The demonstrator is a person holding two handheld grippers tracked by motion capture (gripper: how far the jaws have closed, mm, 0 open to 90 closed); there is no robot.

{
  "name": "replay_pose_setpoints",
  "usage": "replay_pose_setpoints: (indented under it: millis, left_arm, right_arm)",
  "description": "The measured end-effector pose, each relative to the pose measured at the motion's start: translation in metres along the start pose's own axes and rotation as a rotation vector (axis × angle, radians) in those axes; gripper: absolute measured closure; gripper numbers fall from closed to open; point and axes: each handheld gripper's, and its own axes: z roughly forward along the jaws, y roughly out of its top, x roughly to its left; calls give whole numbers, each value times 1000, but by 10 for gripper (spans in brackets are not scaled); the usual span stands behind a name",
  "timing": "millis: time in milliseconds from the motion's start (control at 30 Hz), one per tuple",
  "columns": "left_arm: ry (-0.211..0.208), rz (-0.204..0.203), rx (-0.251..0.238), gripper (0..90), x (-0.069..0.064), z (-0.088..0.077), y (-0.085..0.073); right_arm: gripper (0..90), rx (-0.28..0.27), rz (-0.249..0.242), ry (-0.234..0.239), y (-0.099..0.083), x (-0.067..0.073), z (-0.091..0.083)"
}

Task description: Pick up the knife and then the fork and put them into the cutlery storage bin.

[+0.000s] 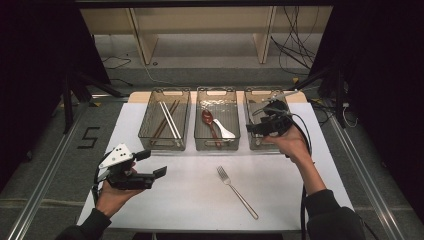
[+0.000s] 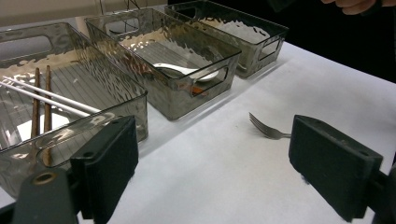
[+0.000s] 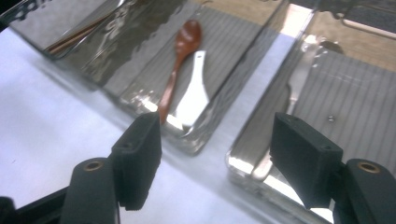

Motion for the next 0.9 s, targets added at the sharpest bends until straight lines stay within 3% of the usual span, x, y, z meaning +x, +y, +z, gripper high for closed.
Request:
replay_pose_setpoints:
  millis: [167, 433, 900]
  left_arm:
    - [-1, -1, 0, 154, 0, 0, 0]
    - [-2, 3, 2, 153, -1, 1, 0]
    - [0, 0, -1, 153, 0, 0, 0]
  right_arm:
    - [328, -13, -24, 18, -14, 12, -3]
    - [308, 36, -49, 48, -32, 24, 1]
    - [293, 94, -84, 78, -44, 41, 6]
